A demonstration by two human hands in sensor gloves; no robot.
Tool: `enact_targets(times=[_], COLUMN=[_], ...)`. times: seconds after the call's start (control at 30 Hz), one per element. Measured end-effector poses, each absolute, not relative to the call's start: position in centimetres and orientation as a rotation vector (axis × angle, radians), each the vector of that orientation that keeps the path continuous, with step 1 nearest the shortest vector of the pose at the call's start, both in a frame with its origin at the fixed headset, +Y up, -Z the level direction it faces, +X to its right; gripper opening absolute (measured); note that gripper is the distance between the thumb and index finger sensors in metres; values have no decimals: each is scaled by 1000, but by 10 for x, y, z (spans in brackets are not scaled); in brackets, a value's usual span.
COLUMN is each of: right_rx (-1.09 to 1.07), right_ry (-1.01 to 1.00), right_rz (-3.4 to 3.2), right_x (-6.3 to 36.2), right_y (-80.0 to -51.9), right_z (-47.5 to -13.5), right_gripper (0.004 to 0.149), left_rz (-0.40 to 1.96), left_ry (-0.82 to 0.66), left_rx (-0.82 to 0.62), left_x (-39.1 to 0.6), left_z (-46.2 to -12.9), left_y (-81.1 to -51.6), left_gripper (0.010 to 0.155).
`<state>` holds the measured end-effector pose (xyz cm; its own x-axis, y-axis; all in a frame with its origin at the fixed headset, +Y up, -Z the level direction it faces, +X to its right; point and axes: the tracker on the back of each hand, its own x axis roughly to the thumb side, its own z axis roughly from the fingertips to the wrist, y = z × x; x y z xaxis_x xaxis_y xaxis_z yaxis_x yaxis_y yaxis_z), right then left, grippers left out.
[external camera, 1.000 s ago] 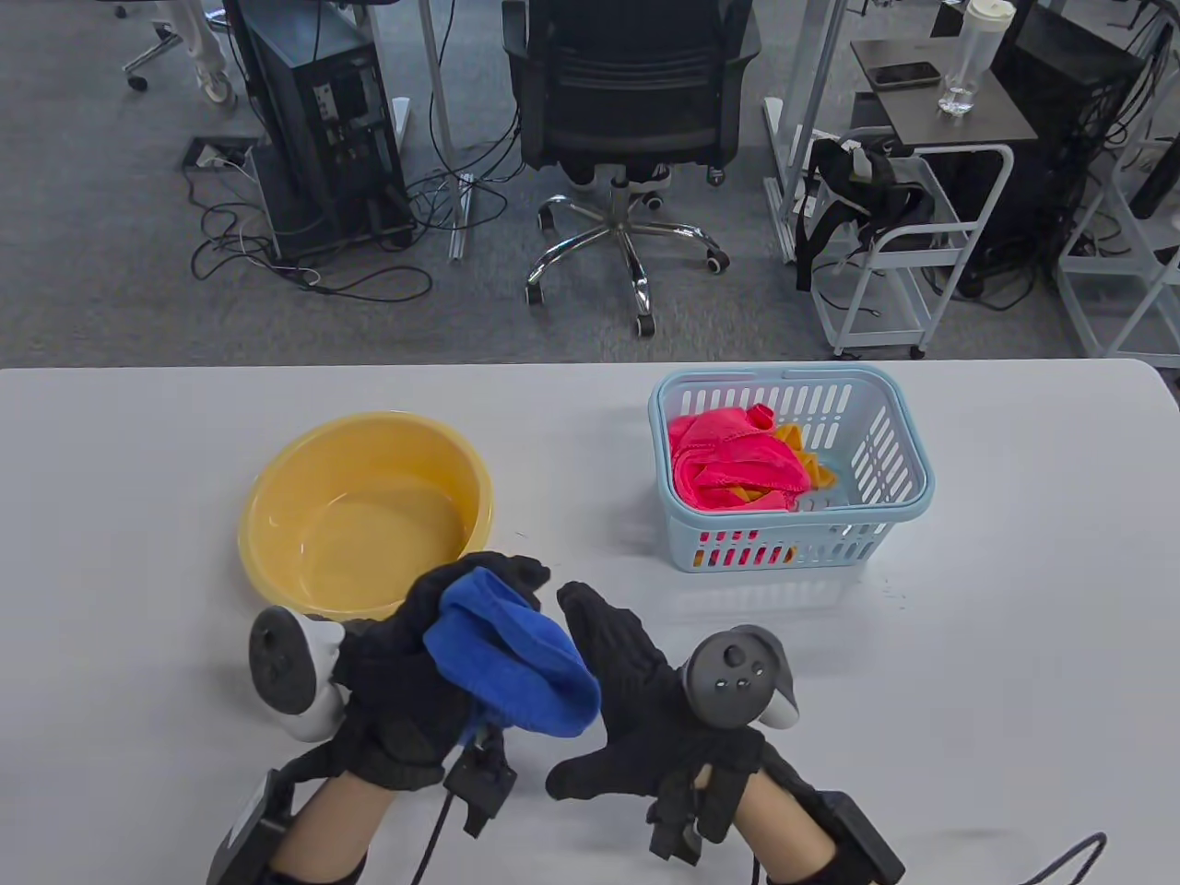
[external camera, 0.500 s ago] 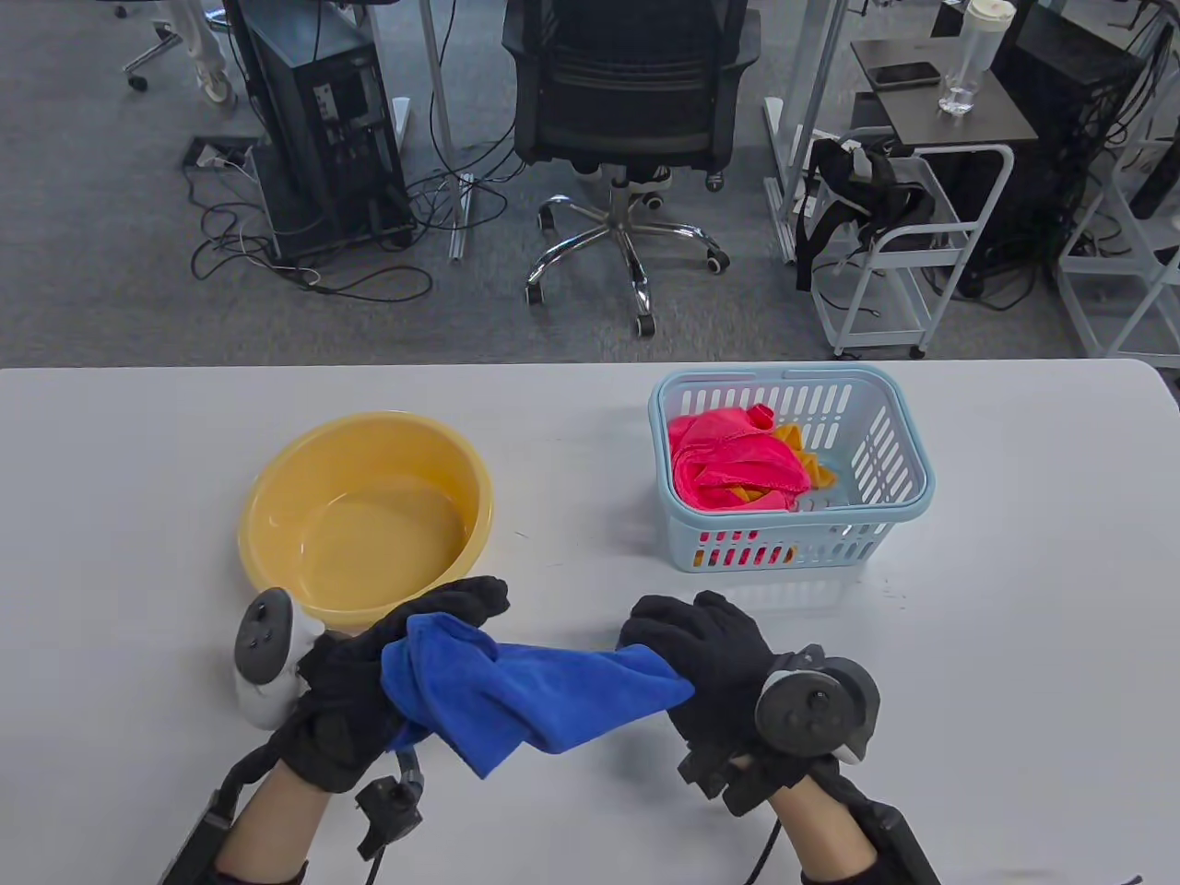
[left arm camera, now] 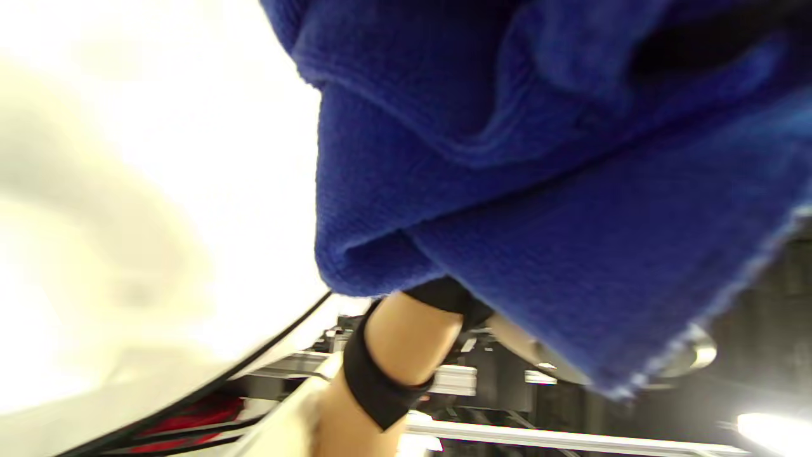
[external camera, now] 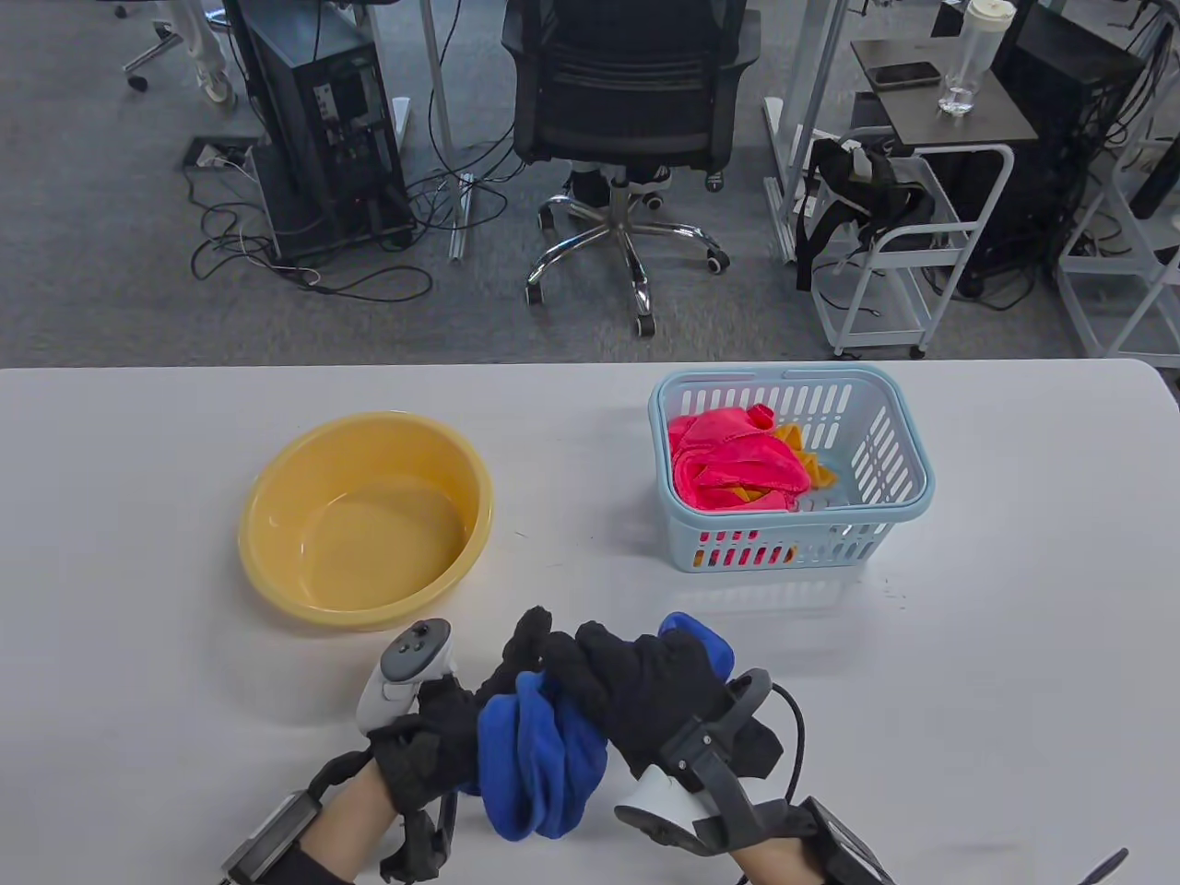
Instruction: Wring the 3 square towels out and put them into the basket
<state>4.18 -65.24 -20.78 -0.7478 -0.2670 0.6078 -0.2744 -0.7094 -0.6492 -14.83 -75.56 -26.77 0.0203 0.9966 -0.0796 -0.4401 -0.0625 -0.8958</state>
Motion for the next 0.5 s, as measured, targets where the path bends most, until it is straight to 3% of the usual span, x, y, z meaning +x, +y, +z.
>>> enact_targets(times=[0.13, 0.23, 0.27, 0.37, 0.43, 0.5], right_rx=[1150, 1172, 1173, 1049, 1016, 961], right_ry=[-1152, -1052, -978, -774, -608, -521], right_rz=[2686, 2694, 2731, 2817, 2710, 2653], right_x=[39, 44, 46, 57, 62, 64], right_y=[-657, -660, -665, -675, -679, -684], right_z=[-210, -217, -223, -246, -257, -261], right_gripper=[53, 54, 57, 60, 51, 53], left_rz=[1248, 985, 742, 302, 200, 162], left_ry=[-734, -611, -470, -406, -413, -409], left_rx=[-839, -706, -526, -93, 63, 183], left_x=[-142, -147, -151, -156, -156, -156], left_z=[-264, -266, -265, -257, -251, -244], left_y=[-751, -739, -728, -706, -702, -700], left_gripper=[98, 82, 74, 65, 64, 63])
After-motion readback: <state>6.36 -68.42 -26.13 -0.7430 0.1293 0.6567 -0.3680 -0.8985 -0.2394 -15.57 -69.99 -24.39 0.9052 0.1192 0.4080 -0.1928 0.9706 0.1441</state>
